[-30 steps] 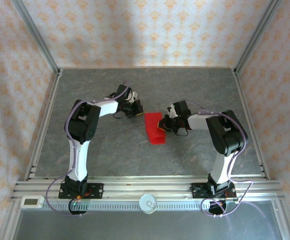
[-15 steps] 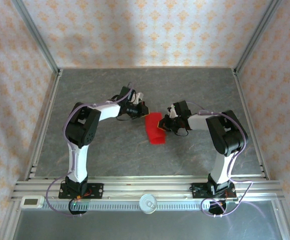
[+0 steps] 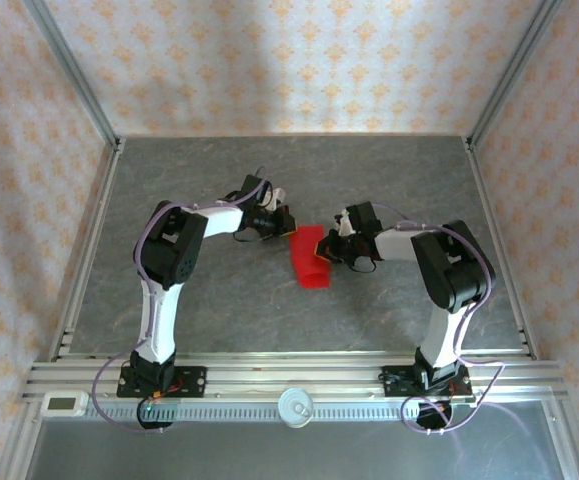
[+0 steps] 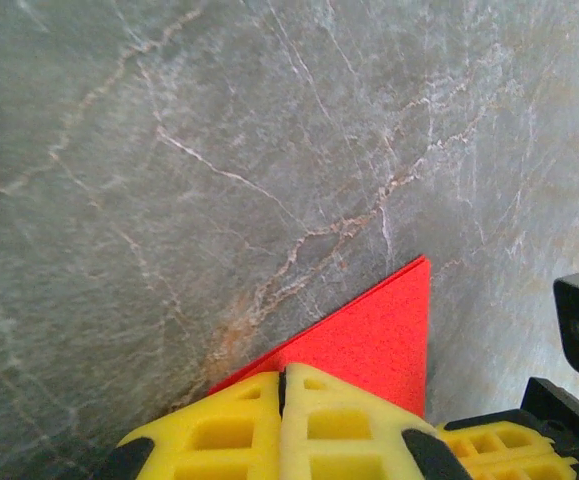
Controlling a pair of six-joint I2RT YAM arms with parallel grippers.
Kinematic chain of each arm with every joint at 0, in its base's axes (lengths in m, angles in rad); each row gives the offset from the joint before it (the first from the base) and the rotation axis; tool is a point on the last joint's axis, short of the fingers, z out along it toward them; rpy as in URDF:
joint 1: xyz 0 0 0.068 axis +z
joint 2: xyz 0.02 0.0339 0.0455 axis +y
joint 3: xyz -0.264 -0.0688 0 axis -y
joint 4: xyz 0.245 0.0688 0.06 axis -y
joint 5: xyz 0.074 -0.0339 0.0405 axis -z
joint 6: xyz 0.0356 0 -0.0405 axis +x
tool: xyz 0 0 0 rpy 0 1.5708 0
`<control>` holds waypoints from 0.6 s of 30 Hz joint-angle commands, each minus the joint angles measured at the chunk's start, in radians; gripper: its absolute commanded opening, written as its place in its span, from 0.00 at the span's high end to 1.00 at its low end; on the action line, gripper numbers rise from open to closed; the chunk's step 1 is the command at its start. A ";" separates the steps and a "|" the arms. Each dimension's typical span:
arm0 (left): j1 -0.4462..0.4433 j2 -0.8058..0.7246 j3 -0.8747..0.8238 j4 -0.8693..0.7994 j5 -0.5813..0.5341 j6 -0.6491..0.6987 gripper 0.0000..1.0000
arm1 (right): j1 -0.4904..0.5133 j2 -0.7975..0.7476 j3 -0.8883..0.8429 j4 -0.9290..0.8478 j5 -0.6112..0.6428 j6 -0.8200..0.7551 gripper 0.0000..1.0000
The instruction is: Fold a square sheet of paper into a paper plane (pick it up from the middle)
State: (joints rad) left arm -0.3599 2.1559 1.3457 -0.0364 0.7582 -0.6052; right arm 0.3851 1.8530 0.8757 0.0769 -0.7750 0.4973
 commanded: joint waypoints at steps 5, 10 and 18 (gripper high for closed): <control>0.048 -0.006 0.033 -0.039 -0.137 -0.021 1.00 | -0.005 0.062 -0.075 -0.166 0.155 0.001 1.00; 0.036 -0.088 0.007 -0.067 -0.141 -0.015 1.00 | -0.006 0.057 -0.076 -0.167 0.155 0.002 1.00; -0.046 -0.229 -0.111 -0.034 -0.083 -0.018 1.00 | -0.005 0.043 -0.081 -0.165 0.159 0.010 1.00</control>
State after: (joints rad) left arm -0.3614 1.9701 1.2709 -0.0772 0.6476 -0.6212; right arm 0.3855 1.8462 0.8616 0.0971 -0.7704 0.5045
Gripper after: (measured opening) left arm 0.049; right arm 0.055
